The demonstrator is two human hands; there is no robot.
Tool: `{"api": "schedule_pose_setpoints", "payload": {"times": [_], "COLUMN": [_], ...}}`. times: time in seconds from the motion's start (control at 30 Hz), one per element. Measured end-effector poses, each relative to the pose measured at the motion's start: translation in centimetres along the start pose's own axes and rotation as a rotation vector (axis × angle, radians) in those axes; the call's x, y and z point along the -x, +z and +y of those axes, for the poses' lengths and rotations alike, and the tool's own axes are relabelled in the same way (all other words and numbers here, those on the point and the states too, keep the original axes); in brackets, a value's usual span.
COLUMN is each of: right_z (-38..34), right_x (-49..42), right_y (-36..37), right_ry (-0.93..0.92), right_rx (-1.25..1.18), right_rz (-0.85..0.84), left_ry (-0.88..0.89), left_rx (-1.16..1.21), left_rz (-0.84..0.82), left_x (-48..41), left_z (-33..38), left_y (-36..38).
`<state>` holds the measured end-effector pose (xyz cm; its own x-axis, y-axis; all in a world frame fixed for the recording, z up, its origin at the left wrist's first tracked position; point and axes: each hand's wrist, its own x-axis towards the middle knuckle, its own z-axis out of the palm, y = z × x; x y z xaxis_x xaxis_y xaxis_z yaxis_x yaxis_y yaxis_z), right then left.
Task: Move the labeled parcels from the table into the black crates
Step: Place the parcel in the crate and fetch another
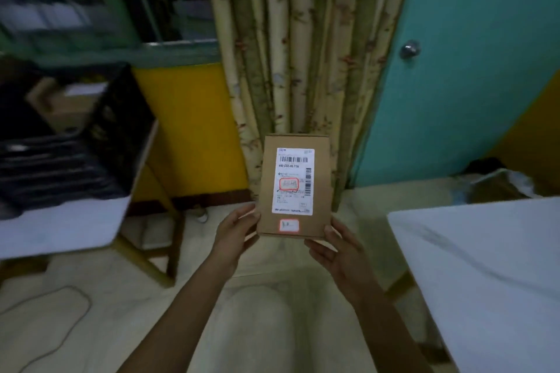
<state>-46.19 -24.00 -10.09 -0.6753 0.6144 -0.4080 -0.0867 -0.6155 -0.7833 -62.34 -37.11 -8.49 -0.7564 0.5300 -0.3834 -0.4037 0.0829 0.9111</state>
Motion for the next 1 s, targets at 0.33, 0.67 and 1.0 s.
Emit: {"api": "schedule_pose_setpoints", "payload": {"times": [0.33, 0.67, 1.0], "right_z": [9.5, 11.3, 6.6], "right_x": [-5.1, -9.5, -28.2], "right_y": [24.1, 46.7, 62.4], "right_ry": [-0.003, -0.278, -0.408], "right_rx": [0.149, 0.327, 0.463], "right_rz": [-0.196, -0.206, -0.186], "left_ry": [0.169, 0.105, 0.017], "left_rx": [0.014, 0.256, 0.374], "left_rz": [0.152, 0.158, 0.201], "left_x": [-2.1, -10.1, -27.8], "left_z": [9.4, 19.5, 29.9], "left_y": [-24.8, -38.2, -42.5]}}
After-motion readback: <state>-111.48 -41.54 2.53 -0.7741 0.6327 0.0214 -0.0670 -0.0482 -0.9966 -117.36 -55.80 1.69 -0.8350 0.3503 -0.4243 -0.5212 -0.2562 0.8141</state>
